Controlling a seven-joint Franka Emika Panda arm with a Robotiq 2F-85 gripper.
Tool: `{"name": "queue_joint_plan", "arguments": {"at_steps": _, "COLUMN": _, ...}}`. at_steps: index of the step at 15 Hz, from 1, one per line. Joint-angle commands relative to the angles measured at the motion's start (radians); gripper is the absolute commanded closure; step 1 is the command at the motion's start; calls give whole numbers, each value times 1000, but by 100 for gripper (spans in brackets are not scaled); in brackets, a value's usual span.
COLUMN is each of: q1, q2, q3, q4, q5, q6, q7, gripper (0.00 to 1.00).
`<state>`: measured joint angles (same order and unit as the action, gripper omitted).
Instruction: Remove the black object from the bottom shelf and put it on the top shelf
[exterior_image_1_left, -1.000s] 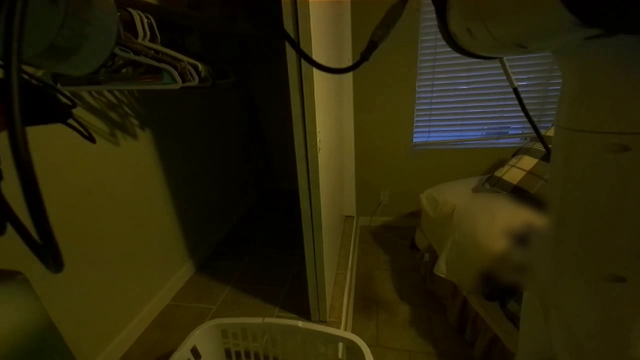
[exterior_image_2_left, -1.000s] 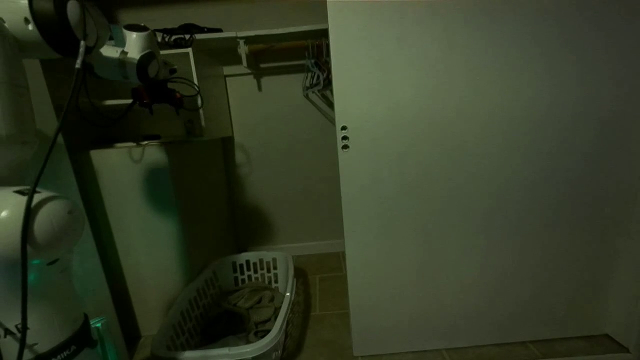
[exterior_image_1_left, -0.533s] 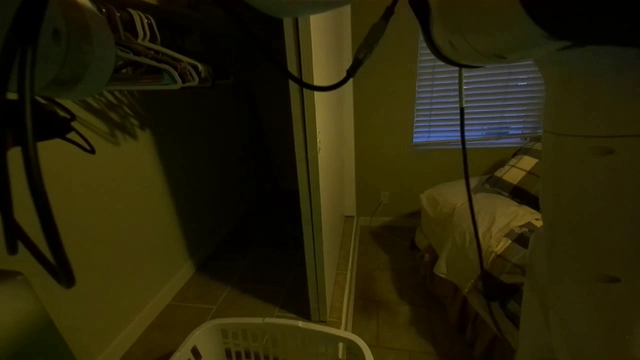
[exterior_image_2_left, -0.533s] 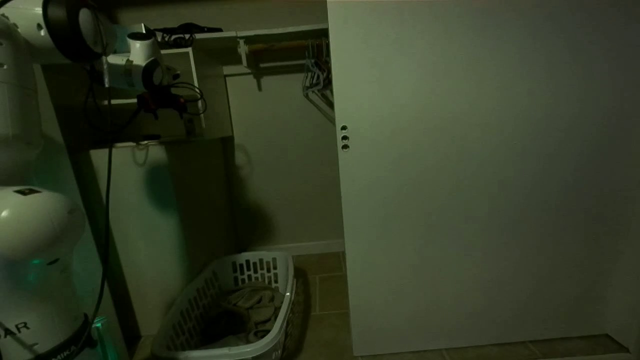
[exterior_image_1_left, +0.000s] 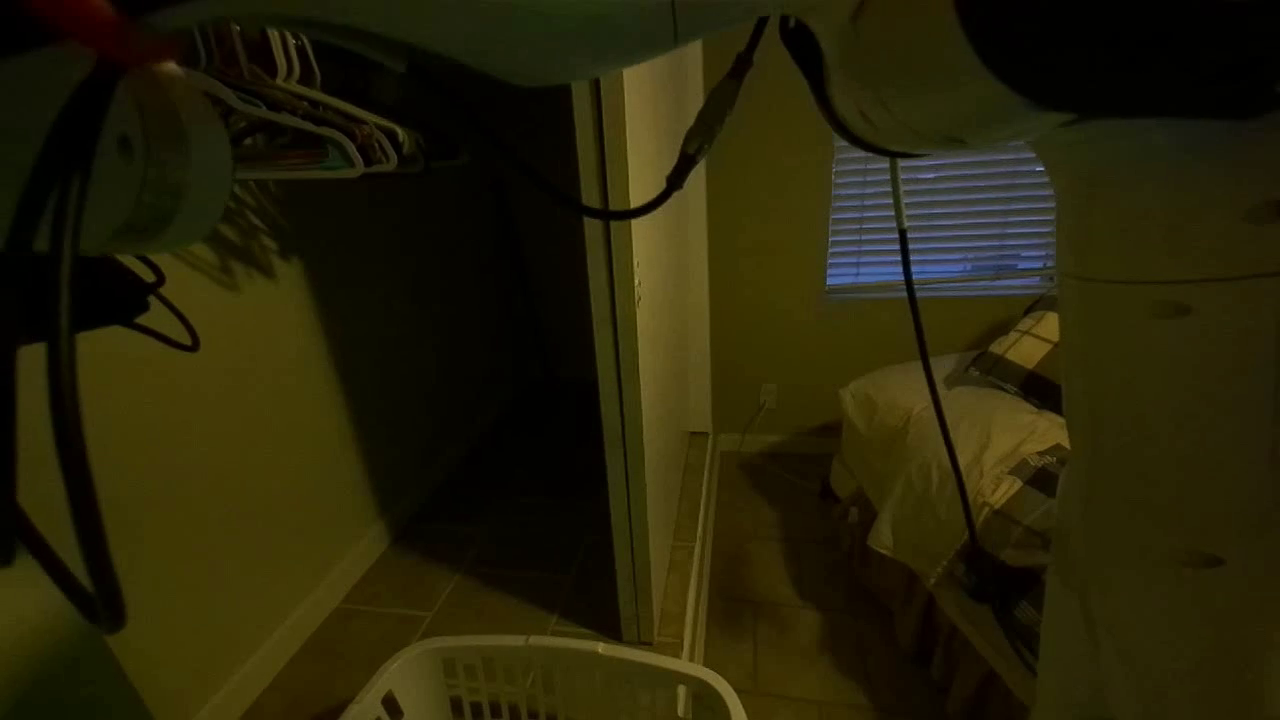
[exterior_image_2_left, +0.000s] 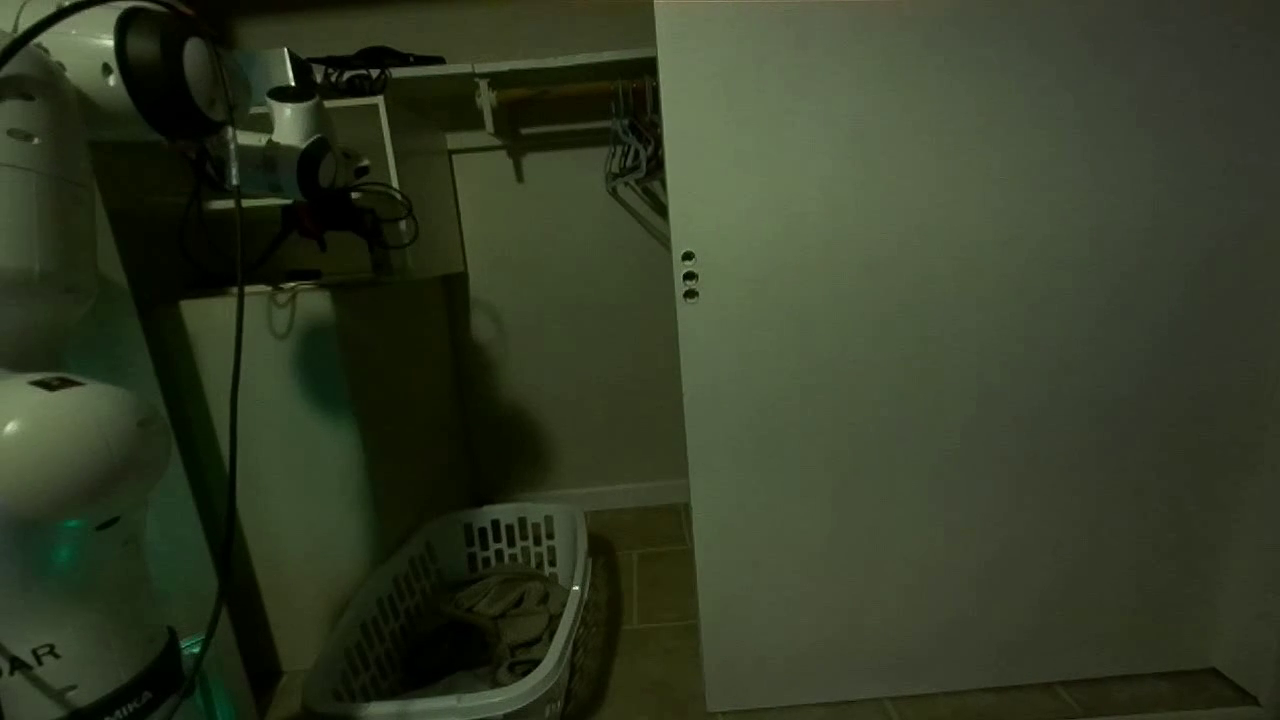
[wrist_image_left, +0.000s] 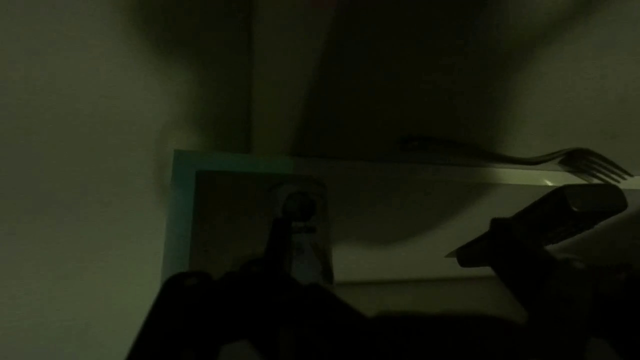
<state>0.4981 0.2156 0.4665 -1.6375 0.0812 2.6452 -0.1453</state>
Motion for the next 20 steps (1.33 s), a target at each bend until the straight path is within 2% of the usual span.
{"name": "queue_joint_plan", "arguments": {"at_steps": 1, "q1": 33, "q2": 64, "q3": -41, "q4": 67, "q5": -108, "q6": 53, "q7": 106, "gripper": 0}}
{"name": "queue_joint_plan", "arguments": {"at_steps": 5, "q1": 63, "q2": 119, "q3": -72, "q4": 128, "q5": -172, "q6": 82, "q7": 180, "gripper": 0}}
{"name": "queue_joint_plan", "arguments": {"at_steps": 9, "q1": 98, "q2": 167, "q3": -87, "q4": 195, "q5": -177, "q6": 79, "q7": 204, "gripper": 0}}
{"name": "queue_joint_plan", "arguments": {"at_steps": 13, "q1": 143, "q2": 209, "q3": -136, "q4": 258, "q5": -206, "q6": 80, "q7": 226, "gripper": 0}}
{"name": "queue_joint_plan", "arguments": {"at_steps": 14, "q1": 153, "q2": 219, "q3": -146, "q4": 273, "q5": -210, "q6": 77, "q7": 229, "gripper": 7}}
{"name": "queue_joint_plan", "arguments": {"at_steps": 15, "q1": 163, "q2": 230, "q3": -160, "q4": 289, "q5": -218, "q6": 76, "q7": 234, "gripper": 25}}
{"name": "queue_joint_plan", "arguments": {"at_steps": 16, "q1": 170, "q2": 239, "q3": -168, "q4": 303, "q5": -219, "q6": 74, "q7": 231, "gripper": 31}}
{"name": "queue_joint_plan", "arguments": {"at_steps": 17, "q1": 179, "q2": 248, "q3": -178, "q4": 317, "q5": -223, "q6": 73, "q7": 232, "gripper": 33}}
{"name": "queue_joint_plan", "arguments": {"at_steps": 19, "q1": 192, "q2": 262, "q3": -196, "q4": 338, "q5": -224, "q6": 71, "q7": 240, "gripper": 46}}
{"name": "queue_joint_plan", "arguments": {"at_steps": 20, "q1": 194, "q2": 261, "q3": -200, "q4": 339, "q5": -223, "q6": 68, "q7": 246, "gripper": 44}}
